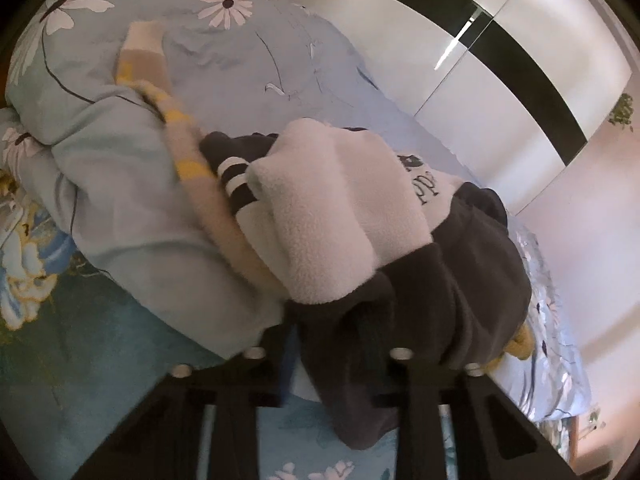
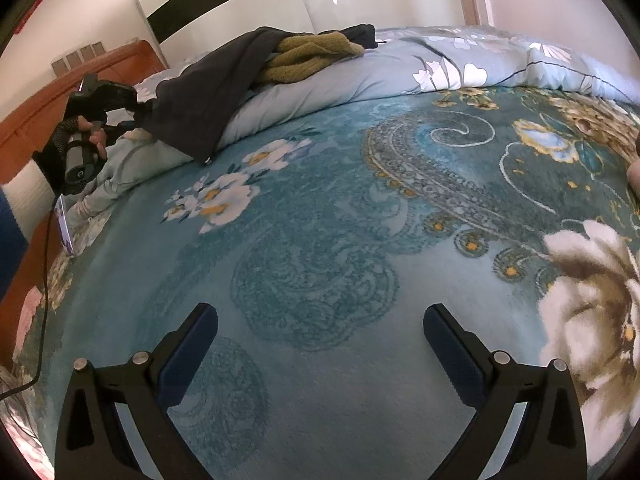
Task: Fold clothes
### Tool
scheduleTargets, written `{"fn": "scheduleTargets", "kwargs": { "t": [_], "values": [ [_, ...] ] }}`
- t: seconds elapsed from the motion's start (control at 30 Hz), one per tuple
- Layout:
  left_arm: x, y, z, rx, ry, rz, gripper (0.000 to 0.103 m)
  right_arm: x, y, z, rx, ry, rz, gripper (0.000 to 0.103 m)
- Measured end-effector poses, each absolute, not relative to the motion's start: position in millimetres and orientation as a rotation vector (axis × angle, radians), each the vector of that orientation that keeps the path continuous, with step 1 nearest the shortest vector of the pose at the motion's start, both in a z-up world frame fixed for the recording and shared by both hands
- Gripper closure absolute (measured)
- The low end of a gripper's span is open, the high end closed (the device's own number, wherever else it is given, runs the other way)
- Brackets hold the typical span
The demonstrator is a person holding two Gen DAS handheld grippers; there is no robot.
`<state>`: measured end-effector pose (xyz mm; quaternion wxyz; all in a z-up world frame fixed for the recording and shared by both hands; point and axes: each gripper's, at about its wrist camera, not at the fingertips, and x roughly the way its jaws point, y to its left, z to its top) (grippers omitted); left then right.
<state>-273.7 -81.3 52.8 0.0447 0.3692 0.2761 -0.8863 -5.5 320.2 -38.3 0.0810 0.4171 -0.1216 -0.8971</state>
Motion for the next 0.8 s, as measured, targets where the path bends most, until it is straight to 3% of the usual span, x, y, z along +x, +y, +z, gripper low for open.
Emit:
{"fn": "scheduleTargets", "kwargs": {
  "t": [0.07, 0.53, 0.6, 0.63, 0.8],
  "values": [
    [-269, -74, 60, 1.083, 0.799, -2.716, 0.094, -4, 322, -38, 1.249, -0.368, -2.683, 0.000],
    [-178, 7, 213, 0.785, 0.605, -3.359, 0.099, 17, 317, -14, 1.240, -0.431, -2.702, 0.000],
    [-163, 18, 220, 0.816, 0.614, -3.440, 0.099, 22, 314, -8, 1.216, -0.439, -2.698, 0.000],
    [-156, 25, 218, 0.821, 0.581, -3.466, 0.103, 26, 313, -5, 1.203, -0.444, -2.697, 0.000],
    [-122, 58, 209, 0.841, 0.401, -3.593, 0.103, 41, 315, 7, 1.162, -0.477, -2.719, 0.000]
  ]
}}
